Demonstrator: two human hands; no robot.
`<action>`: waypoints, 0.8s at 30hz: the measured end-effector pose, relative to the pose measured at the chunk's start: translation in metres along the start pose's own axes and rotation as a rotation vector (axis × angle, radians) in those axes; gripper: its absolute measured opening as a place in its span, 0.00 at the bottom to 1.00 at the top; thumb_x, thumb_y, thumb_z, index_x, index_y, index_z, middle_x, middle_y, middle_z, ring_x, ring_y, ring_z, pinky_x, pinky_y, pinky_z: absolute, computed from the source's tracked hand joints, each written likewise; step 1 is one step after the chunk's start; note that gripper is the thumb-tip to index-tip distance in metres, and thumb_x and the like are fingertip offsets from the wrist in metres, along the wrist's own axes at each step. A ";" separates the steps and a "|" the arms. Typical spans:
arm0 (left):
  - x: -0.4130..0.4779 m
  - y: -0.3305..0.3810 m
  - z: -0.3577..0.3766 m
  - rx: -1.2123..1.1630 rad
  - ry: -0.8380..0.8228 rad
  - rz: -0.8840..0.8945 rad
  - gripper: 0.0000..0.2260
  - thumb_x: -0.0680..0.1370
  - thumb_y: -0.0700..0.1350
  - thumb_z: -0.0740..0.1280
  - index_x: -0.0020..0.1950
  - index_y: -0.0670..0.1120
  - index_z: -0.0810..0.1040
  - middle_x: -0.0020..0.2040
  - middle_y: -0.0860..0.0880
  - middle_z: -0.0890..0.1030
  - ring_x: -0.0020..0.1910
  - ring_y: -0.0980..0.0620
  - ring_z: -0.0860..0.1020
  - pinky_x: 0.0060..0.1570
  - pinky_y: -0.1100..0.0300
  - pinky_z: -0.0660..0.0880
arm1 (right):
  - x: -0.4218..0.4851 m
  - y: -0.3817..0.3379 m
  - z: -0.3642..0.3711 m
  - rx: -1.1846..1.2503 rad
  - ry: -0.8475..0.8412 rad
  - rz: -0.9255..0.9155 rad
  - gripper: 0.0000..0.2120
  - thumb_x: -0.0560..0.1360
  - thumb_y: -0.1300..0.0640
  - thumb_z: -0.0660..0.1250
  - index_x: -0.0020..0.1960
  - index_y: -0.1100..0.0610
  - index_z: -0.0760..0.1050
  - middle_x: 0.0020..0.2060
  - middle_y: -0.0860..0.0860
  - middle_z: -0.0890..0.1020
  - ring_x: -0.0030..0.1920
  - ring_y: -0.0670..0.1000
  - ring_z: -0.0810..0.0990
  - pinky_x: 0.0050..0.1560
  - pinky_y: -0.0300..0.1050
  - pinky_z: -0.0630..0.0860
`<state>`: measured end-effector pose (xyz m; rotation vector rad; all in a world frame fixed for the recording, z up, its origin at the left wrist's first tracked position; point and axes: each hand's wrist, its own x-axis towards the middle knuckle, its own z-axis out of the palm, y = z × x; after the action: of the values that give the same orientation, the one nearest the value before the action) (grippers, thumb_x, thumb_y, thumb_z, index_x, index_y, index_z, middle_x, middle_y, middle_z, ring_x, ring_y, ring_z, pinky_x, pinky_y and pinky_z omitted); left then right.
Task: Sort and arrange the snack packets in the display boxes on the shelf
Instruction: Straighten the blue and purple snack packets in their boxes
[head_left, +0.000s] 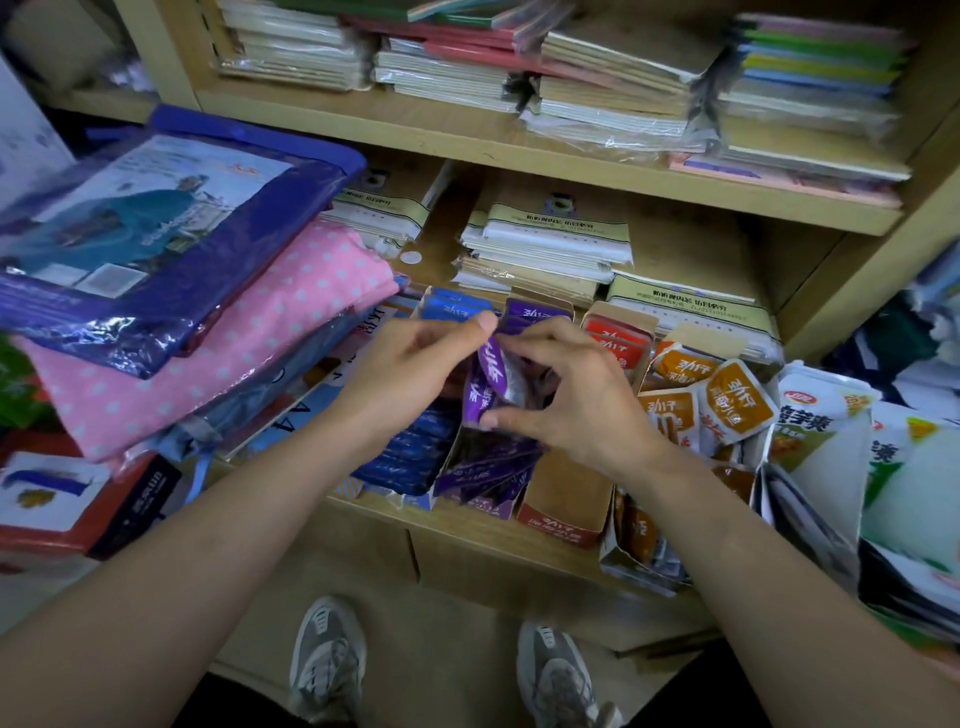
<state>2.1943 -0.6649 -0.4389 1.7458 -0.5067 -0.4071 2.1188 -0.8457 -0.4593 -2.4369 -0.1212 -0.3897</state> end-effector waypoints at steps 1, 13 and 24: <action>-0.001 0.002 -0.001 -0.048 -0.041 -0.006 0.18 0.77 0.59 0.69 0.51 0.45 0.85 0.48 0.46 0.87 0.51 0.48 0.84 0.61 0.43 0.78 | 0.001 0.001 -0.002 0.023 0.028 0.022 0.36 0.65 0.45 0.81 0.69 0.54 0.76 0.55 0.47 0.76 0.55 0.43 0.74 0.54 0.32 0.72; 0.003 -0.011 -0.004 0.013 -0.088 0.193 0.13 0.80 0.36 0.68 0.61 0.50 0.80 0.52 0.51 0.86 0.54 0.54 0.84 0.49 0.61 0.81 | -0.002 0.010 -0.017 0.433 0.143 0.275 0.09 0.75 0.57 0.74 0.55 0.55 0.82 0.47 0.48 0.87 0.47 0.46 0.86 0.48 0.51 0.84; 0.014 -0.014 -0.010 0.116 0.286 0.334 0.09 0.78 0.37 0.71 0.54 0.49 0.81 0.43 0.54 0.85 0.44 0.59 0.84 0.39 0.66 0.79 | -0.002 0.020 -0.036 0.399 0.387 0.283 0.02 0.76 0.57 0.74 0.46 0.50 0.83 0.41 0.53 0.87 0.42 0.58 0.85 0.41 0.57 0.82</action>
<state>2.2127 -0.6613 -0.4508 1.7533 -0.6098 0.1094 2.1114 -0.8842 -0.4453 -1.9130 0.2852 -0.6316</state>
